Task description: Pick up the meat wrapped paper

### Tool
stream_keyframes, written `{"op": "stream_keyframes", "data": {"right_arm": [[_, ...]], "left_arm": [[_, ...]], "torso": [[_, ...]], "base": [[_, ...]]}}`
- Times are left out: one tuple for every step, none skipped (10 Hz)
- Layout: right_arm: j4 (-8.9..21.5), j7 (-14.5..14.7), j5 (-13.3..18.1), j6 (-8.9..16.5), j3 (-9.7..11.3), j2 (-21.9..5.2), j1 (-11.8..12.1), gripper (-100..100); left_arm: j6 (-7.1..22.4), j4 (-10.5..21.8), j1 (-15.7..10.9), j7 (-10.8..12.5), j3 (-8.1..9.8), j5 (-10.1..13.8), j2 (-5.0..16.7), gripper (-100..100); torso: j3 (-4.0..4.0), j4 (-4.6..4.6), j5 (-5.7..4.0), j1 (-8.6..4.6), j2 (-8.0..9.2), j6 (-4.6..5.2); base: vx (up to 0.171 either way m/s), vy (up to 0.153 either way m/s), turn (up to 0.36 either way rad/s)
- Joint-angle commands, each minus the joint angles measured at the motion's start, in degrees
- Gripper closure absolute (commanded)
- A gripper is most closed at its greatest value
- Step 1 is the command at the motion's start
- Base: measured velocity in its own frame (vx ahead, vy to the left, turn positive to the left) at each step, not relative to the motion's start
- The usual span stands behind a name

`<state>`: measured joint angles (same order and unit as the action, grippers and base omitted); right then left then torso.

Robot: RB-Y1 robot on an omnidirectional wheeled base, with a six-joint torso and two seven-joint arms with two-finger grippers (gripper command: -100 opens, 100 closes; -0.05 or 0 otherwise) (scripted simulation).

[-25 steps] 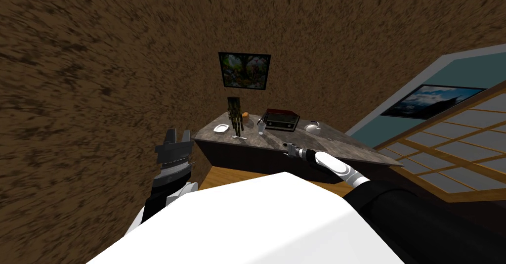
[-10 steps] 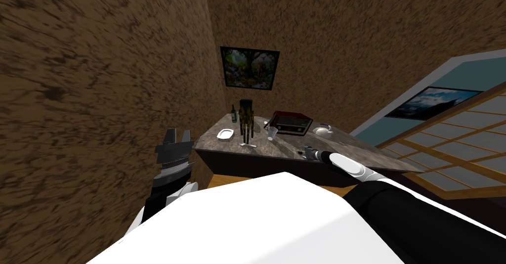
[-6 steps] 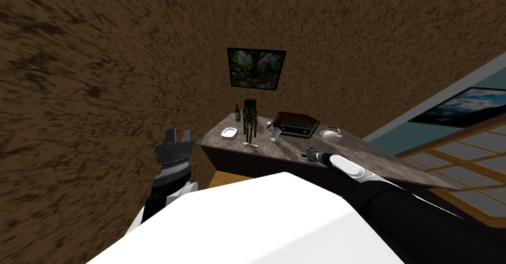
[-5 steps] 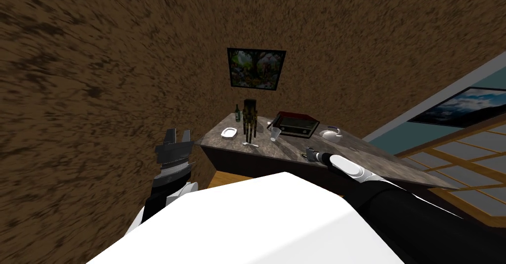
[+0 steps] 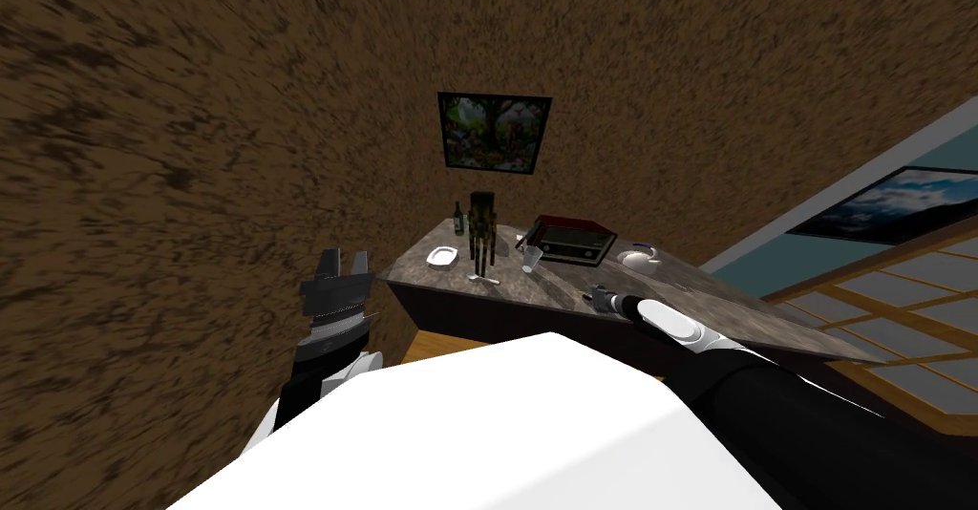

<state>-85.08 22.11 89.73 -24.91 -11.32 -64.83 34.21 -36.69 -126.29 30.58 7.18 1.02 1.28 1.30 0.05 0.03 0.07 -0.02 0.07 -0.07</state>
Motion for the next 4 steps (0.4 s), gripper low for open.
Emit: {"op": "stream_keyframes", "data": {"right_arm": [[-1.8,-0.5,0.5,-0.3,-0.4,-0.8,0.6,100],[-2.9,-0.4,0.3,-0.8,-0.9,-1.3,1.1,100],[-2.2,-0.1,0.2,-0.4,-0.7,-0.8,1.0,100],[-2.3,0.0,0.1,-0.5,-0.8,-0.8,1.1,0]], "left_arm": [[0.0,0.0,0.0,0.0,0.00,0.0,0.0,0],[0.0,0.0,0.0,0.0,0.01,0.0,0.0,0],[0.0,0.0,0.0,0.0,0.00,0.0,0.0,0],[0.0,0.0,0.0,0.0,0.00,0.0,0.0,0]], "torso": [[0.00,0.00,0.00,0.00,0.00,0.00],[0.01,0.00,0.03,0.04,0.01,0.13],[0.01,0.00,0.04,0.08,0.01,0.14],[0.00,0.00,0.01,0.06,0.00,0.03]], "base": [[0.017,0.007,-0.210],[0.031,0.018,-0.275],[0.011,0.012,-0.059],[0.000,0.000,0.000]]}}
